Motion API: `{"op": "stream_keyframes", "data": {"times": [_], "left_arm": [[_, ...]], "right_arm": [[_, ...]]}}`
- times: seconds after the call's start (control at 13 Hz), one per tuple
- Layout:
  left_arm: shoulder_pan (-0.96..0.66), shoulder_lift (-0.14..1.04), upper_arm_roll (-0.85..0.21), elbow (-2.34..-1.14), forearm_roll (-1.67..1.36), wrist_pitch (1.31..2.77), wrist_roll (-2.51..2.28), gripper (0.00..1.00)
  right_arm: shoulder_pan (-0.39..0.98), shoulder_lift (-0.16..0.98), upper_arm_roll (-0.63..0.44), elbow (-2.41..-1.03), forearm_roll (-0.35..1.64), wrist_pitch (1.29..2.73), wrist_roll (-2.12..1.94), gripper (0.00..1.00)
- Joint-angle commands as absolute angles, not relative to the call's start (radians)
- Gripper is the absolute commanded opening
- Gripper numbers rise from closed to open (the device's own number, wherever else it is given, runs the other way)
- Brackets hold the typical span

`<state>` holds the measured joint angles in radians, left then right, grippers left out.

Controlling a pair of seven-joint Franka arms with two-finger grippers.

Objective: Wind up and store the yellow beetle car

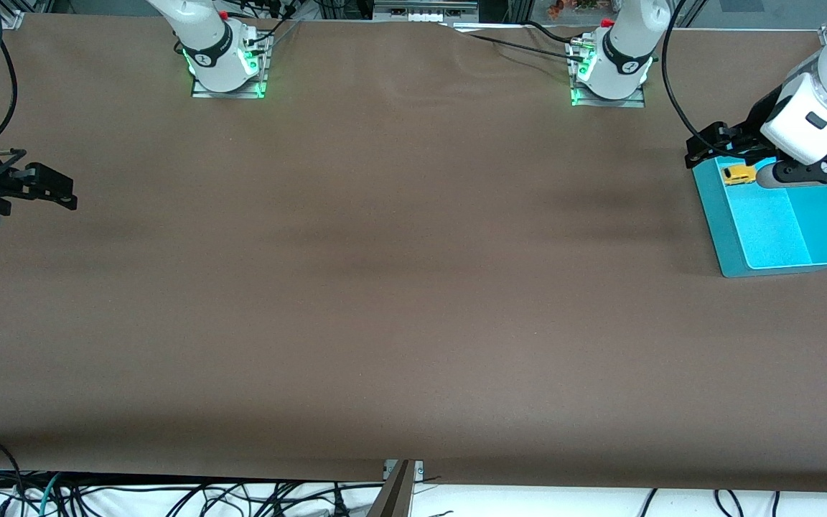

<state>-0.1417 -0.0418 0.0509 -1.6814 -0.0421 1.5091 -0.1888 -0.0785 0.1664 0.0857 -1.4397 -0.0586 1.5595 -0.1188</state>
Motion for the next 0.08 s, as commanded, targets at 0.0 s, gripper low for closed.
{"op": "stream_keyframes", "data": {"times": [0.0], "left_arm": [[-0.132, -0.057, 0.041, -1.687, -0.049, 1.503, -0.199, 1.00]], "right_arm": [[-0.081, 0.166, 0.087, -1.434, -0.057, 1.559, -0.117, 1.00]]}}
